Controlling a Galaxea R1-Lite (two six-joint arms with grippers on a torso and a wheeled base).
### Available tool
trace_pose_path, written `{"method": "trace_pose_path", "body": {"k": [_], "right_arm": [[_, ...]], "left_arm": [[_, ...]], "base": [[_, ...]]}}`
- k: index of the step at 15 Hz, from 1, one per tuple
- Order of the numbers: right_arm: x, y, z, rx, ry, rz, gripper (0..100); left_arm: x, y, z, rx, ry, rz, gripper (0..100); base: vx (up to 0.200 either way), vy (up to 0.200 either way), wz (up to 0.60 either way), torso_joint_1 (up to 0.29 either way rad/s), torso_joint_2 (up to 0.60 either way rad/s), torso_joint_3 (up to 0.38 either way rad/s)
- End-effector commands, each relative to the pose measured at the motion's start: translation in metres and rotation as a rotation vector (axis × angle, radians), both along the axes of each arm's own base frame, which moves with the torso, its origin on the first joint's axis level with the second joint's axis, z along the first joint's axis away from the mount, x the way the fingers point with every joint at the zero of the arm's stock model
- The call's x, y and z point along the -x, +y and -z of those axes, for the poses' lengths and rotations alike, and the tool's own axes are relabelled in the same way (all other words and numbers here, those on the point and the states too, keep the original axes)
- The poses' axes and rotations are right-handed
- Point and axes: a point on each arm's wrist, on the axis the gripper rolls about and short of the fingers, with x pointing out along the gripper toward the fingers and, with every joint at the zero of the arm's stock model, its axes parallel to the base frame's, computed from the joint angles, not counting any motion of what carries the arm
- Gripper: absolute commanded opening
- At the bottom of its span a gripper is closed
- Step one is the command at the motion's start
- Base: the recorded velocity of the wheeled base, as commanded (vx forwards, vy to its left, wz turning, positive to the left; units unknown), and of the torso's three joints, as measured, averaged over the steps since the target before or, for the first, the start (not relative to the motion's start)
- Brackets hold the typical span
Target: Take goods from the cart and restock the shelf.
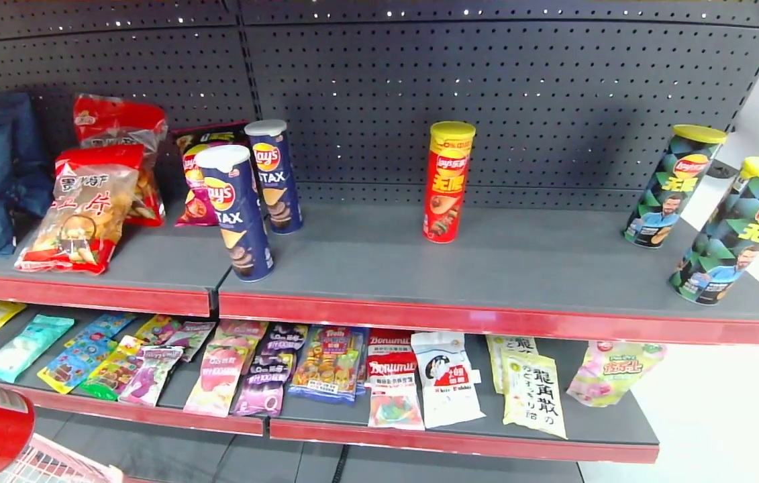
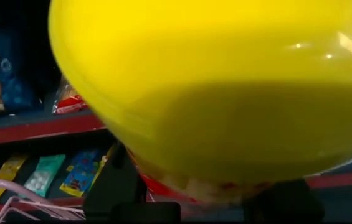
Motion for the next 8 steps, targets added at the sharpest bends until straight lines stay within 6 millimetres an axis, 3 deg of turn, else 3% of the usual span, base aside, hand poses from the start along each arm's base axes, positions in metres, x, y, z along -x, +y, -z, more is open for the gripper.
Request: {"method": "trace_pose_path", "body": {"k": [1,4,8], "right_arm": [[-0.0001,0.0,-0.0001,0.0,0.0,0.0,100],[-0.0001,0.0,-0.0001,0.003,0.0,0.0,100],[-0.0001,0.0,-0.0001,0.002,0.0,-0.002,100]], "left_arm": [[0.002,-0.0002,0.002,-0.001,-0.005,0.0,0],[0.0023,-0.0002,0.0018,-0.001,-0.008,-0.002,0],[0.0106,-0.0011,0.006,-0.031,-0.034,0.0,0]], "base": [[0.2,0.0,0.0,0.002,0.0,0.002],[0.2,0.0,0.0,-0.004,0.0,0.004],[0.0,0.0,0.0,0.0,0.0,0.0]]}}
